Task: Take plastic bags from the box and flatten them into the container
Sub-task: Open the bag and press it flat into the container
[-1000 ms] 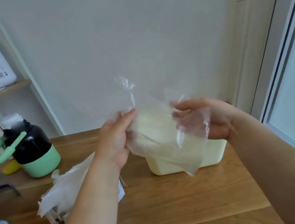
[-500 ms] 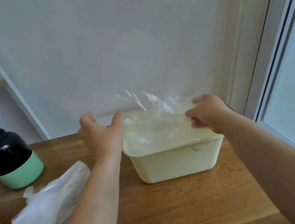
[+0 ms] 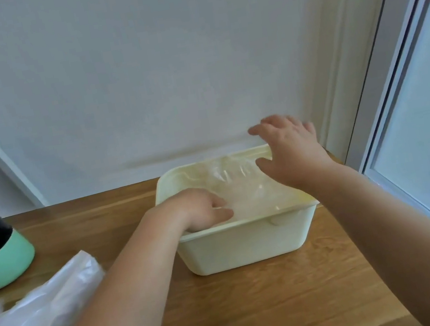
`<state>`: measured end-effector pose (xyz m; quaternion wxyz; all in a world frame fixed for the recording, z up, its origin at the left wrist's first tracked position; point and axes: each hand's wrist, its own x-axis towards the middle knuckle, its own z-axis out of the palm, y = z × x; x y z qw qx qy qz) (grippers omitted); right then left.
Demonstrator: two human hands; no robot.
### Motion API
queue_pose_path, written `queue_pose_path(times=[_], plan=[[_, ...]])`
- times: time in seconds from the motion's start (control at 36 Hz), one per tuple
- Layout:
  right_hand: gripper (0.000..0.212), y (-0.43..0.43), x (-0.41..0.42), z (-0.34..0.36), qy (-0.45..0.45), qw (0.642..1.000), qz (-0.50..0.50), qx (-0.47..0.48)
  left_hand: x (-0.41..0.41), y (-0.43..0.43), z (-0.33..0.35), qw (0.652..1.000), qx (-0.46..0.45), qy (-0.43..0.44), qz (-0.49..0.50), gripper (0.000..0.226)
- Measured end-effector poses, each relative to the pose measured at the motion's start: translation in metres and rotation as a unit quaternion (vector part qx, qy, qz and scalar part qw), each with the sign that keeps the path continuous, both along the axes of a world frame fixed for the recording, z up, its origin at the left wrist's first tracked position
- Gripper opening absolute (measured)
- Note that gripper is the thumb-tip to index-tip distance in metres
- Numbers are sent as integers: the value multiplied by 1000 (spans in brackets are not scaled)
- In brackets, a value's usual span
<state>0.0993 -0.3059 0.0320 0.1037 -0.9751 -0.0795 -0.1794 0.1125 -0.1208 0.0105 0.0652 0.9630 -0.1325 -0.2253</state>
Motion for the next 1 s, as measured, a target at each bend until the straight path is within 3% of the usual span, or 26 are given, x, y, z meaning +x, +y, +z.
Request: queue_pose_path(times=[0.08, 0.19, 0.28, 0.36, 0.44, 0.61, 0.81, 0.89, 1.0], plan=[[41, 5, 0, 3, 113, 990, 61, 55, 4, -4, -5, 999, 30, 37, -1, 51], [59, 10, 9, -12, 339, 939, 41, -33, 5, -8, -8, 997, 42, 64, -8, 51], [58, 10, 13, -25, 409, 909, 21, -71, 6, -7, -9, 997, 49, 53, -17, 52], [58, 8, 14, -25, 388, 921, 18, -38, 5, 0, -6, 1000, 8, 1, -6, 52], [58, 5, 11, -17, 324, 944, 20, 54, 1, 7, 2, 996, -60, -64, 15, 42], [45, 14, -9, 0, 176, 973, 27, 144, -25, 24, 14, 955, -198, -214, 60, 27], [27, 67, -42, 10, 57, 951, 90, 291, -71, 74, 31, 916, -254, -284, 123, 20], [21, 102, -55, 5, 51, 923, 129, 359, -93, 103, 32, 909, -241, -304, 153, 20], [17, 144, -69, -13, 80, 906, 189, 370, -119, 136, 27, 917, -188, -286, 205, 23]])
